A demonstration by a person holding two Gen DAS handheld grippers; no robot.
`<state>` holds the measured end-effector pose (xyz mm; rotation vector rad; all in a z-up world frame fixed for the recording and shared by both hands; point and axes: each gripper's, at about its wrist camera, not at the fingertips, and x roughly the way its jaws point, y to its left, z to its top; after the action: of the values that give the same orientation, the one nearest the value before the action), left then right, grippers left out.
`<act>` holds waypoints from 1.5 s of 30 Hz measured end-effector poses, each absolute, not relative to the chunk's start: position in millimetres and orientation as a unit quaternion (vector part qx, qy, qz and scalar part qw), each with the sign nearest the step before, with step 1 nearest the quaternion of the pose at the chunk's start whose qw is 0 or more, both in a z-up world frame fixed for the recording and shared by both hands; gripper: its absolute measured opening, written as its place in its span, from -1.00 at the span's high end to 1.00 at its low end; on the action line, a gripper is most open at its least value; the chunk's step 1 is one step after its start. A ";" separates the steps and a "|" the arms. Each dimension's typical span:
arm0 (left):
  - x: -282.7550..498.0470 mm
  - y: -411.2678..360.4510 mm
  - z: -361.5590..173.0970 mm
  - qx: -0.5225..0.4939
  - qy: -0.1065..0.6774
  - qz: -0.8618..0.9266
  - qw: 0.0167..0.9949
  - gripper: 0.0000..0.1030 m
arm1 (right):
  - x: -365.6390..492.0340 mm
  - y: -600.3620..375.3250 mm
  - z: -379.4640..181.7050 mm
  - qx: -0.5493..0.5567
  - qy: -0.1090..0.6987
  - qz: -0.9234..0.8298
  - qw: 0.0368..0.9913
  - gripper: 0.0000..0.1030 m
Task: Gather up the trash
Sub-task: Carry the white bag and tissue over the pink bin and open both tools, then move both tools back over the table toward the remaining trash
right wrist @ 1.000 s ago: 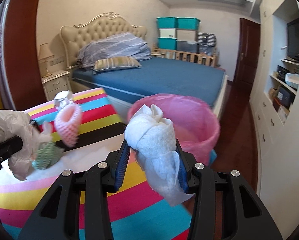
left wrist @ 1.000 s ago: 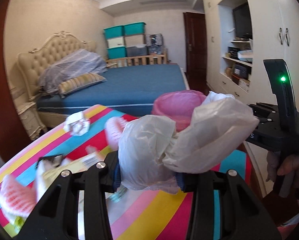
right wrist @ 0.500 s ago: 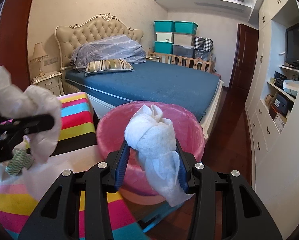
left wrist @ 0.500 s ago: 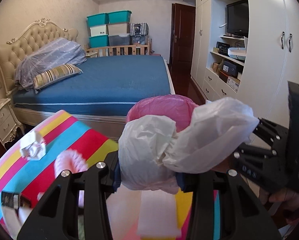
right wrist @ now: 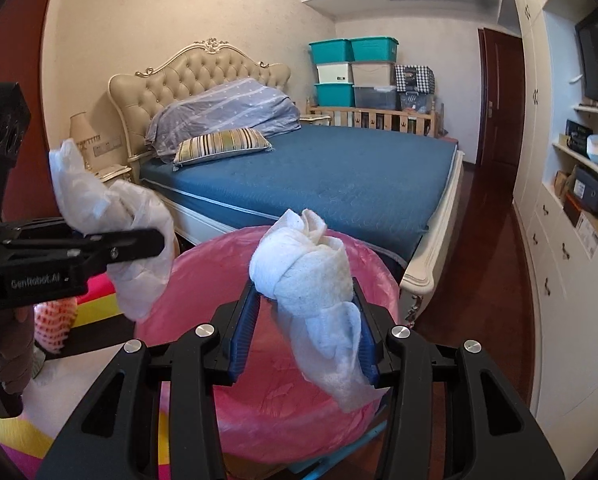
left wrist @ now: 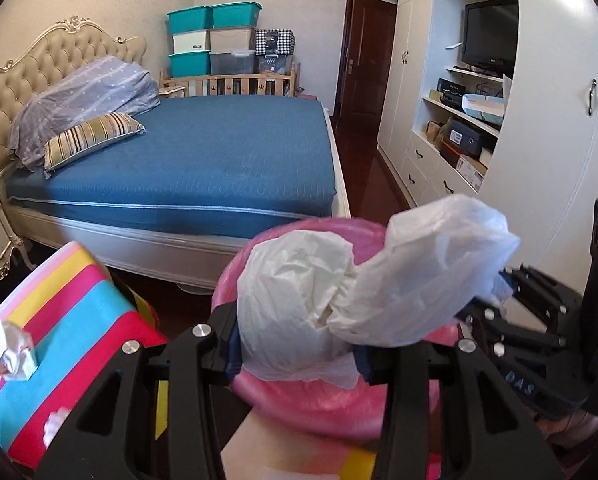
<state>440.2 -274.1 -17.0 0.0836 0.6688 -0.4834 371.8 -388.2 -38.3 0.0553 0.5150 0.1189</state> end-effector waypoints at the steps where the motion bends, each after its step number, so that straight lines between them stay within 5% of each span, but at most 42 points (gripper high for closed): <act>1: 446.1 -278.7 -17.7 0.036 0.331 -0.237 0.913 0.17 | 374.2 -391.4 -39.8 0.032 0.256 0.059 0.964 0.13; 3: 453.5 -288.9 -18.5 0.029 0.343 -0.249 0.905 0.13 | 377.7 -395.5 -43.7 0.042 0.259 0.074 0.962 0.07; 6: 452.7 -293.4 -18.1 0.034 0.342 -0.239 0.908 -0.21 | 375.8 -399.8 -47.7 0.043 0.255 0.072 0.963 -0.56; 8: 449.3 -293.4 -18.9 0.039 0.338 -0.238 0.910 -0.45 | 371.5 -401.6 -48.7 0.051 0.253 0.074 0.963 -0.59; 12: 431.0 -277.3 -18.6 0.048 0.334 -0.228 0.913 -0.46 | 357.2 -402.6 -47.7 0.054 0.252 0.064 0.964 -0.59; 20: 358.9 -225.0 7.0 0.054 0.273 -0.176 0.944 -0.91 | 309.3 -371.0 -36.1 0.047 0.255 0.080 0.962 -0.64; 45: 153.1 -46.3 2.3 0.060 0.256 0.015 0.965 -0.91 | 296.6 -216.7 -70.8 0.006 0.364 0.079 0.928 -0.67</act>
<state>153.1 -46.3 2.3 0.1220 0.5191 0.0295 296.6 -216.7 -70.8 0.0124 0.7459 0.1627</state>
